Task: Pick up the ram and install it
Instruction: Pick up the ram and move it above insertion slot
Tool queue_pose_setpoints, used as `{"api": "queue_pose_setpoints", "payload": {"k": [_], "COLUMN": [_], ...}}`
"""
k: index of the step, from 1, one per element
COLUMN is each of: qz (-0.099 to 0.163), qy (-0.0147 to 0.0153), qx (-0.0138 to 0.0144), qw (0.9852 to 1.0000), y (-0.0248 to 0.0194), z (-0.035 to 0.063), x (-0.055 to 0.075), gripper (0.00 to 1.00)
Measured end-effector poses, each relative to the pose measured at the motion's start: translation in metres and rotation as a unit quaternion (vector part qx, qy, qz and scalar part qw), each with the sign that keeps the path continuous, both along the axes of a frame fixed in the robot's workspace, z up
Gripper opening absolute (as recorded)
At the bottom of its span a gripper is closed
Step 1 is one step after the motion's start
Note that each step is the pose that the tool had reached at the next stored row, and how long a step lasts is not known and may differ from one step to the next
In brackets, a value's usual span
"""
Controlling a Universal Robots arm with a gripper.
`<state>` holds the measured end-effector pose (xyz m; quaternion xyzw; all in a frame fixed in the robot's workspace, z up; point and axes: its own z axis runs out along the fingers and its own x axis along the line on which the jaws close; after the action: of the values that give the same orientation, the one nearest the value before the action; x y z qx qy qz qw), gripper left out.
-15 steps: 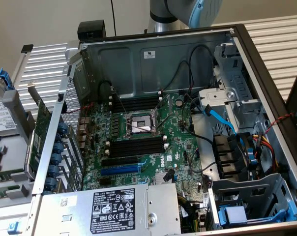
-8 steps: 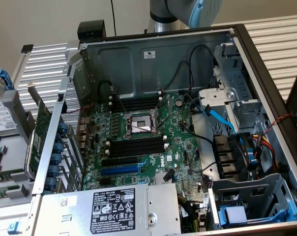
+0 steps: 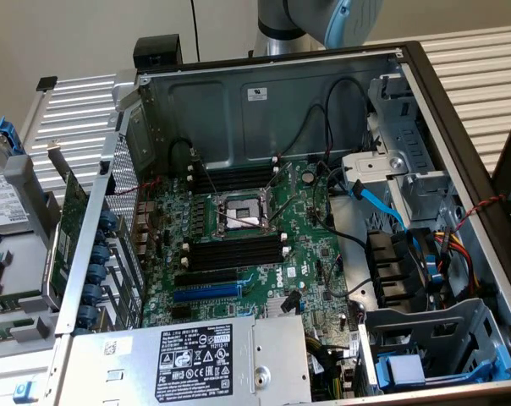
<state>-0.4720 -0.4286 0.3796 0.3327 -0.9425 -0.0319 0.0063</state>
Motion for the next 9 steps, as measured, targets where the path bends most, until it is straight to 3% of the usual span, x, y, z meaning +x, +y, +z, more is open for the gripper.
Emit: {"api": "queue_pose_setpoints", "payload": {"k": [4,9], "qz": [0.036,0.081], "qy": [0.0,0.0], "qx": [0.0,0.0], "qw": [0.9994,0.9967], "y": [0.0,0.0], "z": [-0.0001,-0.0003], "x": [0.0,0.0], "gripper": [0.1,0.1]}}
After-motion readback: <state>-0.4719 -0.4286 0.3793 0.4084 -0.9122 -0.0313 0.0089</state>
